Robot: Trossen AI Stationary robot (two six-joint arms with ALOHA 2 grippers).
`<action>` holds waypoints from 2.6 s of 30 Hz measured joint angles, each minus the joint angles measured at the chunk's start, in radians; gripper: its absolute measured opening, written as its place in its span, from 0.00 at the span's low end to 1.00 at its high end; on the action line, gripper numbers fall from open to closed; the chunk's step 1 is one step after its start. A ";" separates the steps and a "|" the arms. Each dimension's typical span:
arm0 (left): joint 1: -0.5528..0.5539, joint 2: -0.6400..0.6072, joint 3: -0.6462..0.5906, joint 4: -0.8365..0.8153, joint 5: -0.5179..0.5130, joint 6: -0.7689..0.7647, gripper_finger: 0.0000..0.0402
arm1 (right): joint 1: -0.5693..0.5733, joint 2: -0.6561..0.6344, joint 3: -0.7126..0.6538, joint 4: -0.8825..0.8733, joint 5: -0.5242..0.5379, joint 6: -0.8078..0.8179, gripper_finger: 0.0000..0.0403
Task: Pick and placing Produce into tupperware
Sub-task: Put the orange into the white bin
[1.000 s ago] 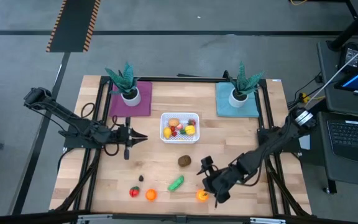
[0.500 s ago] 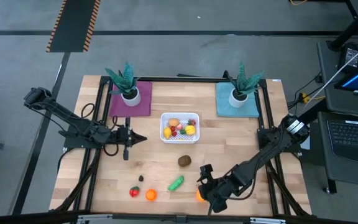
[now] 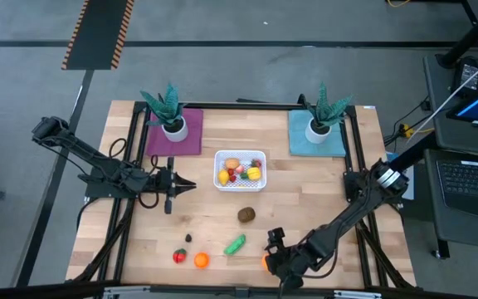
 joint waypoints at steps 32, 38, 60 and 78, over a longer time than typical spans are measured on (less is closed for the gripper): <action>0.000 0.000 0.001 -0.011 -0.001 -0.009 0.02 | 0.001 0.084 -0.001 0.052 -0.029 0.044 0.85; 0.000 0.000 0.001 -0.011 -0.001 -0.009 0.00 | -0.001 0.116 -0.001 0.069 -0.034 0.044 0.85; 0.000 0.000 0.001 -0.011 -0.001 -0.009 0.13 | -0.008 0.123 -0.001 0.096 -0.037 0.043 0.64; 0.000 0.000 0.001 -0.011 -0.001 -0.028 0.18 | -0.009 0.124 -0.001 0.097 -0.021 0.098 0.63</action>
